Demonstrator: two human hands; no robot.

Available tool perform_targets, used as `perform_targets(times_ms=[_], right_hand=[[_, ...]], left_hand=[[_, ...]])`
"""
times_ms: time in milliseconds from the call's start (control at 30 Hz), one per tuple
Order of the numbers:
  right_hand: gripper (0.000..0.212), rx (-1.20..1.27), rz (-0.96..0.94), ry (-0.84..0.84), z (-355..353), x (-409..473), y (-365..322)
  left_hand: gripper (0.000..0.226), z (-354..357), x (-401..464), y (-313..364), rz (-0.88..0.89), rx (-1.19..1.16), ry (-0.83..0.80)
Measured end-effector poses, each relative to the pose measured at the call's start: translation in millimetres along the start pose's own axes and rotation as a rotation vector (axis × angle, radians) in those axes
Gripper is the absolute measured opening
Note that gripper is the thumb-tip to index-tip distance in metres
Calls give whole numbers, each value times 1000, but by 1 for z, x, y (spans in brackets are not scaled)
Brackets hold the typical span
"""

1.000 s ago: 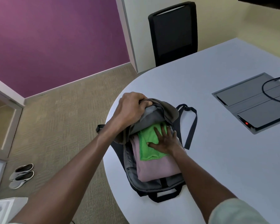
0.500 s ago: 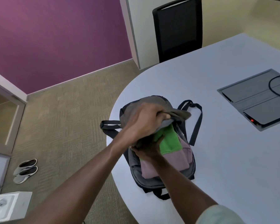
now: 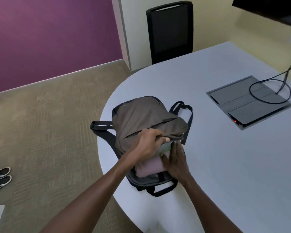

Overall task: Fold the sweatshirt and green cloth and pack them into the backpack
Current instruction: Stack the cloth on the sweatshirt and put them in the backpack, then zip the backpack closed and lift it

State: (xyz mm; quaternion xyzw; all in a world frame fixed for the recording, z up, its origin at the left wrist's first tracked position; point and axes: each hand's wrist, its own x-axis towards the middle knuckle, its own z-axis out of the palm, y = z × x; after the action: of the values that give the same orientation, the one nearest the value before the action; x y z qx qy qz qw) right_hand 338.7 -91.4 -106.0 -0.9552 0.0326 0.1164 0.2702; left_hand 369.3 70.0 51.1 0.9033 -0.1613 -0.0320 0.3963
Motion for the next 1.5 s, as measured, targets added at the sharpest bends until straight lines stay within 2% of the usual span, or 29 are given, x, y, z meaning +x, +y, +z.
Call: perform_targets(times_ms=[67,100,167,200,233,267,333,400,467,533,567,600,667,733,800,867,1067,1167,1333,1433,1500], right_hand=[[85,23,-4,-221,-6,0,15],[78,89,4,-230,-17,1,19],[37,310,108,-75,-42,-1,12],[25,458,205,34,-52,-2,9],[26,638,318,112,-61,0,8],[29,903,441,114,-67,-2,8],[34,1411,588,-33,-77,-4,5],[34,1599,633,-141,-84,-6,0],[21,1650,661,-193,-92,-7,-3],[15,1738,695,-204,-96,-8,0],[15,1749,719,-207,-95,-9,3],[15,1751,750,-213,-93,-10,8],[13,1727,795,-213,-87,-14,15],[13,1688,819,-221,-83,-17,19],[13,1638,831,-210,-78,-17,22],[11,1583,850,-204,-73,-16,27],[15,1283,903,-192,-43,-9,44],[11,1121,876,-173,-31,-5,43],[8,1024,874,-162,-32,-4,41],[17,1105,826,-202,-36,-7,46],[21,1147,822,-203,-37,-8,46]], left_hand=[[23,17,-10,-6,-24,5,-10],[23,24,-16,-7,-43,11,-26],[23,35,-27,-12,-84,28,-53],[24,38,-32,-14,-100,18,-57],[23,41,-37,-16,-114,-2,-61],[23,43,-42,-15,-130,-35,-70],[23,45,-54,-11,-161,-133,-61],[20,47,-68,-10,-163,-189,115],[11,49,-82,-14,-194,-147,464],[15,50,-93,-21,-394,-59,793],[23,50,-96,-28,-574,-72,885],[33,50,-99,-35,-787,-186,915],[43,49,-102,-40,-1160,-733,838],[32,49,-106,-44,-1191,-1304,729],[26,52,-112,-47,-1116,-1476,697],[23,60,-117,-53,-1118,-1460,714],[9,109,-128,-86,-1308,-1279,782],[14,124,-131,-100,-1353,-1169,774],[11,128,-138,-96,-1272,-1263,787],[18,124,-145,-90,-1184,-1309,716],[21,120,-147,-92,-1153,-1240,678]])
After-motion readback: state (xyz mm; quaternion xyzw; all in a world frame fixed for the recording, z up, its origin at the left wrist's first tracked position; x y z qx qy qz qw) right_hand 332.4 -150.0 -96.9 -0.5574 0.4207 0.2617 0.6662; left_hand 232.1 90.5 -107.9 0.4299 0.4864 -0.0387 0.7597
